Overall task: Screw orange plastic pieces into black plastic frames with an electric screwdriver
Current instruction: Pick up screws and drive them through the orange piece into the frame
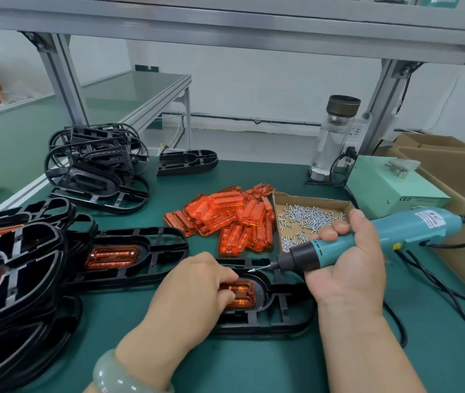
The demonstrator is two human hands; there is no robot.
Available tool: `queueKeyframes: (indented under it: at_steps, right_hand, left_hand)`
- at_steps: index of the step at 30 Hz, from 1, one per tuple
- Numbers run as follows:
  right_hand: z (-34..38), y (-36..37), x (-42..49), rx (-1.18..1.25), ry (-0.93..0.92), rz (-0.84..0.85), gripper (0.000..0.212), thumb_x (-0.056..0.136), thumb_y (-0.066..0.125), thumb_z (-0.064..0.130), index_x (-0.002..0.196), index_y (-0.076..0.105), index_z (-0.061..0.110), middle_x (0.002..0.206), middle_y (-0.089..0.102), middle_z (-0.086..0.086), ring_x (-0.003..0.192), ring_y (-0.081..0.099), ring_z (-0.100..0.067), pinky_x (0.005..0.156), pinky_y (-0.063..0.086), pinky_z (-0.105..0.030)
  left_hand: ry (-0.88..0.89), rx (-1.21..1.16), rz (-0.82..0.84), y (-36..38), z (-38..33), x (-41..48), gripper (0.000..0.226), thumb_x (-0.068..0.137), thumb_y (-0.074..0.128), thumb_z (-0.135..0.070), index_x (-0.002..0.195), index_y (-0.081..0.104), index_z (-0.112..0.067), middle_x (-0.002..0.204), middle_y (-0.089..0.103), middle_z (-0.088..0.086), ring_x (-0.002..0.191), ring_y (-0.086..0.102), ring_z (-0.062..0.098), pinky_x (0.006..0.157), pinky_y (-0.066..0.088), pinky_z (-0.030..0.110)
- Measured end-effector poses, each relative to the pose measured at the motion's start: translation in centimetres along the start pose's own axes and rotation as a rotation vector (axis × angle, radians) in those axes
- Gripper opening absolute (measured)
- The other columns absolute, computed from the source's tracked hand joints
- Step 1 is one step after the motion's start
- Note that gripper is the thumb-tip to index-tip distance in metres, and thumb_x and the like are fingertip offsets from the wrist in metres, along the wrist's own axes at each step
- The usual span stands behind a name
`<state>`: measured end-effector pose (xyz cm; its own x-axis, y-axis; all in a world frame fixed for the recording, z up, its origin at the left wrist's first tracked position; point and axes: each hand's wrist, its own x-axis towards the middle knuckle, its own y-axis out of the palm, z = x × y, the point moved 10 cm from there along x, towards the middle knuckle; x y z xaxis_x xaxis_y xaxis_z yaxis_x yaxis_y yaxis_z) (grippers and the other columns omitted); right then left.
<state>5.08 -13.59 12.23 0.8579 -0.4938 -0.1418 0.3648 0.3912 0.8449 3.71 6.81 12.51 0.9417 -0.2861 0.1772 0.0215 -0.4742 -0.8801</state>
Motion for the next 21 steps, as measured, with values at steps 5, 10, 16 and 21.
queueKeyframes:
  at_steps: [5, 10, 16, 21]
  right_hand:
    - [0.5, 0.3, 0.1, -0.093, -0.049, 0.04, 0.022, 0.093, 0.061, 0.017, 0.074, 0.051, 0.023, 0.058, 0.047, 0.008, 0.045, 0.045, -0.008, 0.052, 0.042, -0.018]
    - [1.0, 0.9, 0.0, -0.219, -0.106, 0.091, 0.018, 0.093, 0.06, 0.011, 0.078, 0.055, 0.021, 0.057, 0.047, 0.005, 0.045, 0.044, -0.01, 0.047, 0.04, -0.016]
    - [1.0, 1.9, -0.7, -0.284, -0.13, 0.175, 0.02, 0.092, 0.06, 0.01, 0.078, 0.057, 0.023, 0.058, 0.049, 0.005, 0.045, 0.046, -0.01, 0.048, 0.041, -0.019]
    - [0.8, 2.6, -1.2, -0.328, -0.153, 0.226, 0.016, 0.093, 0.058, 0.007, 0.083, 0.056, 0.02, 0.057, 0.048, 0.004, 0.044, 0.045, -0.011, 0.047, 0.041, -0.02]
  left_hand:
    - [-0.006, -0.036, 0.087, 1.0, 0.1, -0.3, 0.016, 0.087, 0.06, -0.034, 0.099, 0.071, -0.036, 0.091, 0.056, -0.013, 0.096, 0.049, 0.009, 0.087, 0.044, 0.029]
    - [-0.012, -0.02, 0.08, 1.2, 0.1, -0.3, 0.019, 0.088, 0.06, -0.035, 0.103, 0.069, -0.042, 0.087, 0.046, -0.019, 0.097, 0.047, 0.007, 0.084, 0.041, 0.024]
    - [-0.014, -0.028, 0.061, 1.2, 0.2, -0.4, 0.018, 0.089, 0.06, -0.035, 0.103, 0.069, -0.042, 0.094, 0.053, -0.014, 0.099, 0.049, 0.008, 0.086, 0.042, 0.024]
    - [0.001, -0.036, 0.036, 1.0, 0.2, -0.5, 0.018, 0.088, 0.061, -0.033, 0.102, 0.071, -0.039, 0.091, 0.054, -0.014, 0.097, 0.051, 0.008, 0.083, 0.044, 0.024]
